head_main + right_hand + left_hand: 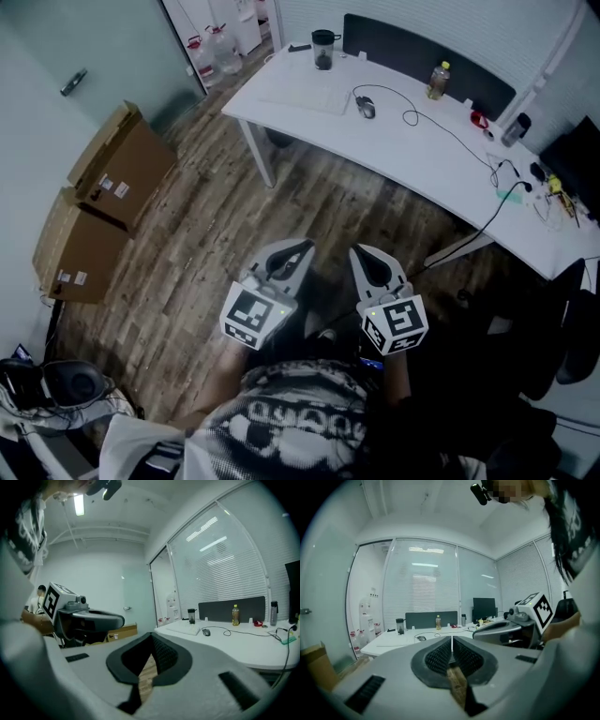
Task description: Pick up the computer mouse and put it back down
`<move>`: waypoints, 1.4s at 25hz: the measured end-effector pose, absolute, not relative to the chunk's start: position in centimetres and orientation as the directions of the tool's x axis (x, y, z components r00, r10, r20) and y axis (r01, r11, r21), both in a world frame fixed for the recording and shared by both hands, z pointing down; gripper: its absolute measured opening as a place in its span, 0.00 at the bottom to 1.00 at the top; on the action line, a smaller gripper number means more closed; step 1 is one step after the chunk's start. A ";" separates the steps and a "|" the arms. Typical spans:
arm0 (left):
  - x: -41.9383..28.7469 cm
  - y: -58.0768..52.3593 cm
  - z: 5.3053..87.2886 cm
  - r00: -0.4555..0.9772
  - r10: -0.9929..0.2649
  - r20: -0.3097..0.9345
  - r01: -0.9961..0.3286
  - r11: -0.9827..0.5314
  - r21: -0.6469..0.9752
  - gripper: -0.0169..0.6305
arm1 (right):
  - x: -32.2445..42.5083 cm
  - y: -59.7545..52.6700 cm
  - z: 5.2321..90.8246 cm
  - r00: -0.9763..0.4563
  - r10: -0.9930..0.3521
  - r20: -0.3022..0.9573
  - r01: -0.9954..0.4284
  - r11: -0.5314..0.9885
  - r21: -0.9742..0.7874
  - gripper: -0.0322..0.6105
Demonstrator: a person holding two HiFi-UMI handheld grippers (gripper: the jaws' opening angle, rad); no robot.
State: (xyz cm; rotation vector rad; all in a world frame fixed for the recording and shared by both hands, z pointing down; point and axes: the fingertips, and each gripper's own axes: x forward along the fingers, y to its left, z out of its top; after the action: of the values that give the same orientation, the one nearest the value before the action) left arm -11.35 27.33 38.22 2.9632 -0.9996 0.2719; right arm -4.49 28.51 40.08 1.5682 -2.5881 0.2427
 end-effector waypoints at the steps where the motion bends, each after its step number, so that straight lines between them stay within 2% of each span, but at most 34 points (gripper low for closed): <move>1: -11.4 26.2 38.5 0.780 -0.602 0.168 -0.603 -0.796 -0.055 0.04 | -4.5 27.5 40.2 -0.460 -0.871 0.173 -0.888 0.453 -0.081 0.05; 18: -11.7 1.8 38.8 0.854 -0.491 0.175 -0.493 -0.869 -0.031 0.04 | -5.3 5.0 41.8 -0.328 -0.910 0.253 -0.945 0.319 -0.074 0.05; 25: -12.4 -3.2 39.4 0.890 -0.419 0.181 -0.419 -0.907 -0.040 0.04 | -6.2 -0.4 42.5 -0.267 -0.919 0.292 -0.963 0.261 -0.059 0.05; 35: -13.7 -7.2 40.6 0.899 -0.398 0.180 -0.404 -0.915 -0.003 0.04 | -7.6 -3.7 43.6 -0.250 -0.910 0.332 -0.968 0.245 -0.057 0.05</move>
State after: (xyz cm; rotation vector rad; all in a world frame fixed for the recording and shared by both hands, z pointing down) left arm -13.69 -7.22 40.65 3.0281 -0.6396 0.2763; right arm -7.56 -3.72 43.62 1.7616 -2.2867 0.3686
